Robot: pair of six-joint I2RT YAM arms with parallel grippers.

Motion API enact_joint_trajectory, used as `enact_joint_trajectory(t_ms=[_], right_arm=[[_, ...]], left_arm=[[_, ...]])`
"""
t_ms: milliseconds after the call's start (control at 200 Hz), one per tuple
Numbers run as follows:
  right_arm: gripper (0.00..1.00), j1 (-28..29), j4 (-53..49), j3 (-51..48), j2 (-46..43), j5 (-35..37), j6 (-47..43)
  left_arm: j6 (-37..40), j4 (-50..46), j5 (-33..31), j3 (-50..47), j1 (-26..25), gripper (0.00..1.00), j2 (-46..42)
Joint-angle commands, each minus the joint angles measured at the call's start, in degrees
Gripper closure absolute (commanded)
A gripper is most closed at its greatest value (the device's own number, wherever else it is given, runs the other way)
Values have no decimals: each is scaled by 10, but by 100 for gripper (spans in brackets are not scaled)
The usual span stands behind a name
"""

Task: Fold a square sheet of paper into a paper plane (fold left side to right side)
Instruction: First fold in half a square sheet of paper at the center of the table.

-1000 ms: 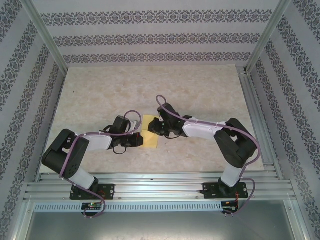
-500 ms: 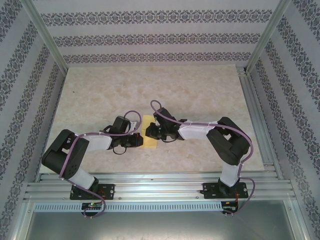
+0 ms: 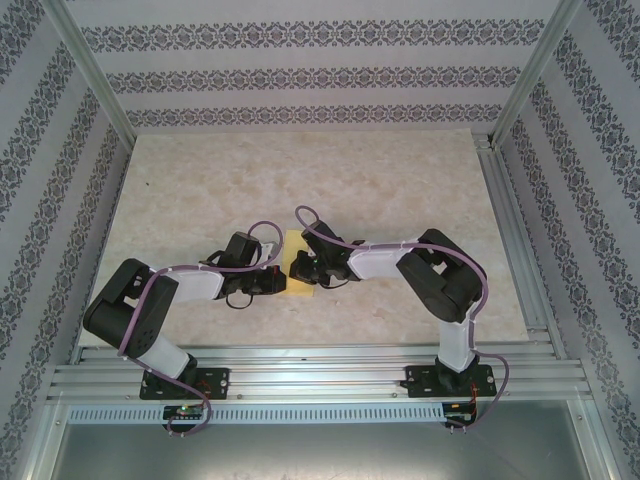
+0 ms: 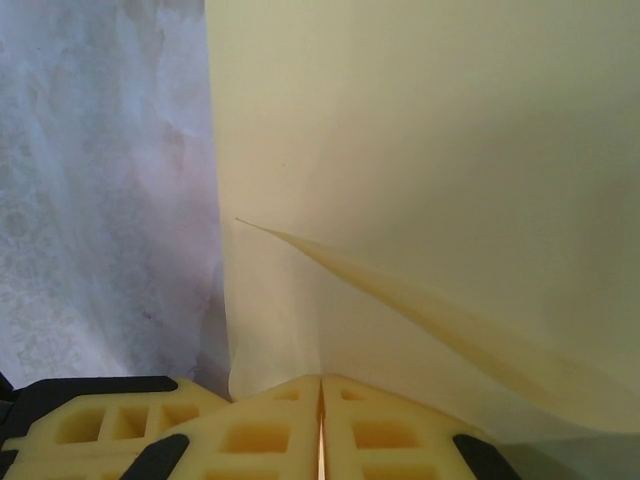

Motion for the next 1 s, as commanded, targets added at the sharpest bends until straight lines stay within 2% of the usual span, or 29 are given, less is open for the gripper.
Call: enact_joint_trajectory(t_ms=[0,260,615,869,994], right_arm=[[91,8,-13,17,10,16,-7],[91,-24,-56,-9,-5,64,-54],[91,-105,-79,-25,-44,94,-120],[90,-64,-127,13,-128,86,-128],[90,-32,-75,-3,-114,52,-73]], left_arm=[[14,-74,-53,-14,0,100,8],[20,-85,-58,-16,-2,100,4],[17,-84,-60,-24,-2,100,-5],[20,-87,-59,-15,-4,100,-6],[20,-88,-60,-16,-5,100,-8]])
